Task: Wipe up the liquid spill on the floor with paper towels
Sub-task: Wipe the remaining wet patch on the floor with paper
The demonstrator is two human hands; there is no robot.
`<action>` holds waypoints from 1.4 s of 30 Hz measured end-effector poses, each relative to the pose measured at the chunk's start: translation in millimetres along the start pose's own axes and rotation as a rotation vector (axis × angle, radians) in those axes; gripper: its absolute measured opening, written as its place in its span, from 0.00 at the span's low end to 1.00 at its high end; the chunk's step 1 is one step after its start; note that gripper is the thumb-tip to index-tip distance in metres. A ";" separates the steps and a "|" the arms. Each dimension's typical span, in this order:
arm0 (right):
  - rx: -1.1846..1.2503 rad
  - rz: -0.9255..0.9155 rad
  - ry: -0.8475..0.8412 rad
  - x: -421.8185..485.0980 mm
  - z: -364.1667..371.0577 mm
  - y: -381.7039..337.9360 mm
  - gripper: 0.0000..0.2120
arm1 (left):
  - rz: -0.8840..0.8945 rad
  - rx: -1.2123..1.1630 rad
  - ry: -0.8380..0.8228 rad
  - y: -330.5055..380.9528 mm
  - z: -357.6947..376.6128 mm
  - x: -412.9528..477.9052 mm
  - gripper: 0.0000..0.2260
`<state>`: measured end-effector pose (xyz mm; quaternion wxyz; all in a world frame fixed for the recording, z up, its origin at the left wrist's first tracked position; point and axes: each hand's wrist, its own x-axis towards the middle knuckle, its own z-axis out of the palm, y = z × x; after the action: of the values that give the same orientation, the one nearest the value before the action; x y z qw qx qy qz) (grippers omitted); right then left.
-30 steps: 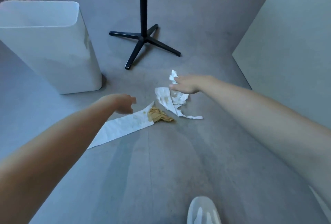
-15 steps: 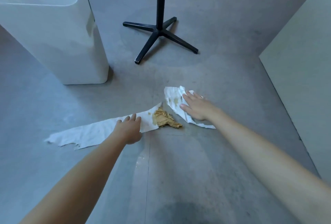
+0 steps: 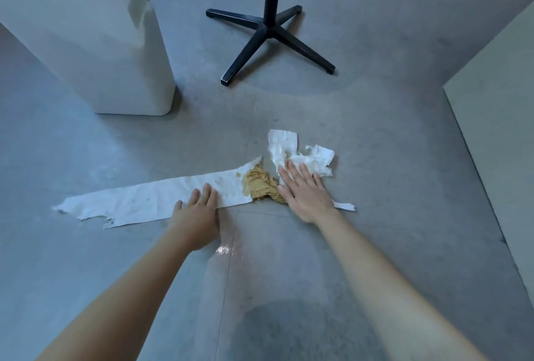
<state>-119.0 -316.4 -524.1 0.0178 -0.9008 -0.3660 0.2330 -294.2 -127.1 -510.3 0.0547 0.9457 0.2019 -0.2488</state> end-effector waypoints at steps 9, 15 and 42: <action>0.118 -0.070 -0.032 -2.5 -13.9 7.9 0.26 | 0.007 -0.007 -0.019 -1.1 -1.7 0.4 0.27; -0.155 -0.030 0.021 6.7 -18.5 16.7 0.24 | 0.017 0.023 -0.014 -0.3 -3.4 0.4 0.28; 0.008 0.153 0.226 35.7 -46.8 4.7 0.12 | 0.057 0.052 0.084 -7.7 -6.3 2.1 0.27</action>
<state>-73.4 -289.5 -497.8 0.0446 -0.9464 -0.2912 0.1323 -292.9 -118.0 -505.9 0.0286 0.9618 0.1703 -0.2124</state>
